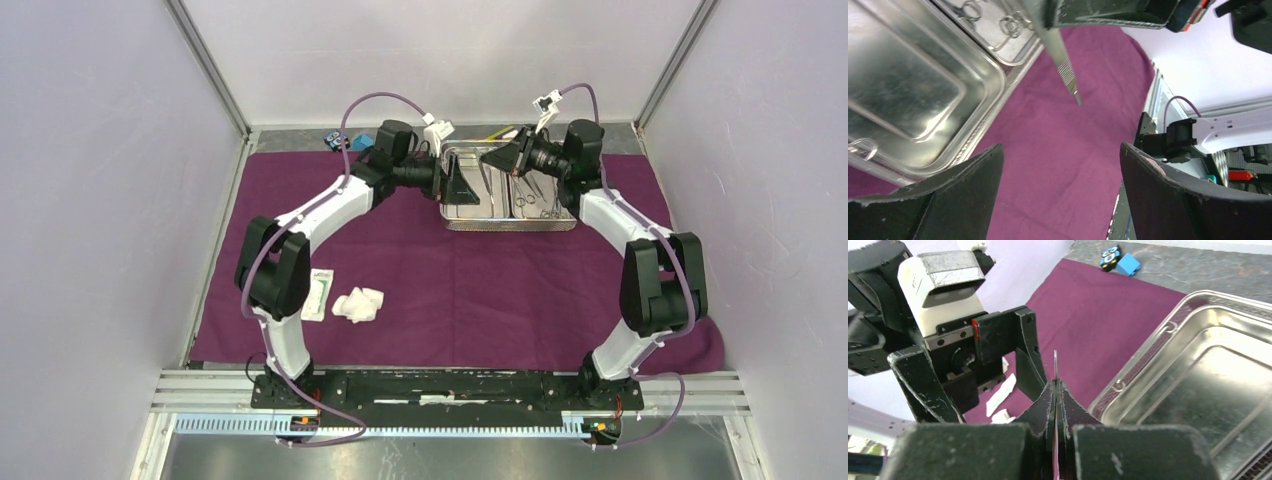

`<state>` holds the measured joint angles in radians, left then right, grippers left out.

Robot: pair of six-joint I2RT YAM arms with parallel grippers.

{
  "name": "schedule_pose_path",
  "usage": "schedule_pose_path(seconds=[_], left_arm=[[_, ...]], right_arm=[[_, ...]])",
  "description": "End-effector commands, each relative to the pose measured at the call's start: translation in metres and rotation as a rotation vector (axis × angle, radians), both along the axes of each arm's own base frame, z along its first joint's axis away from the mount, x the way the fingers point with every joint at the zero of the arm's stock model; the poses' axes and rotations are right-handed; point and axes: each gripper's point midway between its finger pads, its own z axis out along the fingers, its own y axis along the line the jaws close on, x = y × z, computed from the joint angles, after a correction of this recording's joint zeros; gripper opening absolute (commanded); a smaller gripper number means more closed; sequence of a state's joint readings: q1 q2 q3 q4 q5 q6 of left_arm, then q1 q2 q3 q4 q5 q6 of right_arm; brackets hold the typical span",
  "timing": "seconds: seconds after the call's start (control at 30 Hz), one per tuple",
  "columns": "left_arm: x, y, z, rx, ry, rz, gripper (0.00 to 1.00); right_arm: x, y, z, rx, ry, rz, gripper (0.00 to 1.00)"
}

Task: Open and lay out the surgical kit
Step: Place the medical item in the surgical kit.

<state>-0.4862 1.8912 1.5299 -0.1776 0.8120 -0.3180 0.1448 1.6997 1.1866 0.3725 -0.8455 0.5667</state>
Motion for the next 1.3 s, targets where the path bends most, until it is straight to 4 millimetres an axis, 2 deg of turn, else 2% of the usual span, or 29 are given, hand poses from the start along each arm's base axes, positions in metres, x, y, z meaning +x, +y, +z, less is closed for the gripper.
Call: schedule_pose_path(seconds=[0.0, 0.3, 0.57, 0.93, 1.23, 1.27], left_arm=[[-0.006, -0.016, 0.066, -0.190, -0.139, 0.031, 0.89], [-0.011, -0.029, 0.075, -0.313, -0.149, 0.047, 0.83], [-0.031, -0.047, 0.077, -0.374, -0.135, -0.026, 0.76], [-0.042, -0.052, 0.075, -0.399, -0.125, -0.065, 0.46], [-0.041, -0.050, 0.071, -0.346, -0.148, -0.073, 0.04], [-0.041, -0.050, 0.071, -0.335, -0.156, -0.078, 0.03]], right_arm=[[-0.023, 0.005, 0.060, 0.137, -0.124, 0.025, 0.00], [-0.042, 0.005, 0.071, 0.235, -0.119, 0.006, 0.00], [-0.044, 0.004, 0.076, 0.276, -0.117, -0.002, 0.00], [-0.044, 0.002, 0.073, 0.290, -0.113, -0.008, 0.00], [-0.048, -0.001, 0.074, 0.286, -0.130, -0.012, 0.00], [-0.049, -0.002, 0.075, 0.281, -0.142, -0.006, 0.00]])
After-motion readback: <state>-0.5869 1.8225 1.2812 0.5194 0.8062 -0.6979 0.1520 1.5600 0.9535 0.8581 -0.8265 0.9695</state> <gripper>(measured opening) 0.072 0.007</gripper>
